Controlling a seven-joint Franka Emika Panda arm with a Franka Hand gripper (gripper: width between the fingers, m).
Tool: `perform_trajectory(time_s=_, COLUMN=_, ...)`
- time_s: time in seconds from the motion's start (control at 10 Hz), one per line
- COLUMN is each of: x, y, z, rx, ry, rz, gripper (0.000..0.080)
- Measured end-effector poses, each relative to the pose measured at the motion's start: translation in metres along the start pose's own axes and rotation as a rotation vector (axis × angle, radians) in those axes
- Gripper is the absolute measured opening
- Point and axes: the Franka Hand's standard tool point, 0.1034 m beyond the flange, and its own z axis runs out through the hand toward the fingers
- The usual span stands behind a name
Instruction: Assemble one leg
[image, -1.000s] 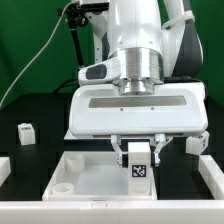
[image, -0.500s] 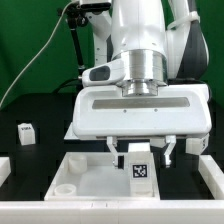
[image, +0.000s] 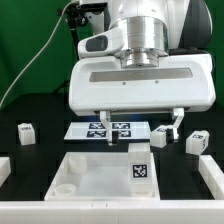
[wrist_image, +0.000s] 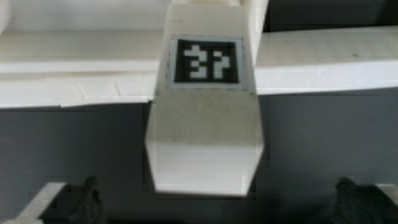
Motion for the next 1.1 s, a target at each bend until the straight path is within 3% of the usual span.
perform_trajectory(time_s=0.3, x=-0.001, y=-0.003, z=0.001, rx=0.018, ry=-0.199, rz=0.007, gripper=0.0649)
perform_trajectory(time_s=0.6, x=-0.011, y=0.01, z=0.006, rx=0.024, ry=-0.405, rz=0.028, gripper=0.0649)
perform_trajectory(time_s=1.0, x=-0.007, y=0.009, z=0.01, rx=0.026, ry=-0.426, rz=0.038, gripper=0.0649)
perform_trajectory(time_s=1.1, x=-0.006, y=0.004, z=0.01, rx=0.027, ry=-0.425, rz=0.036, gripper=0.053)
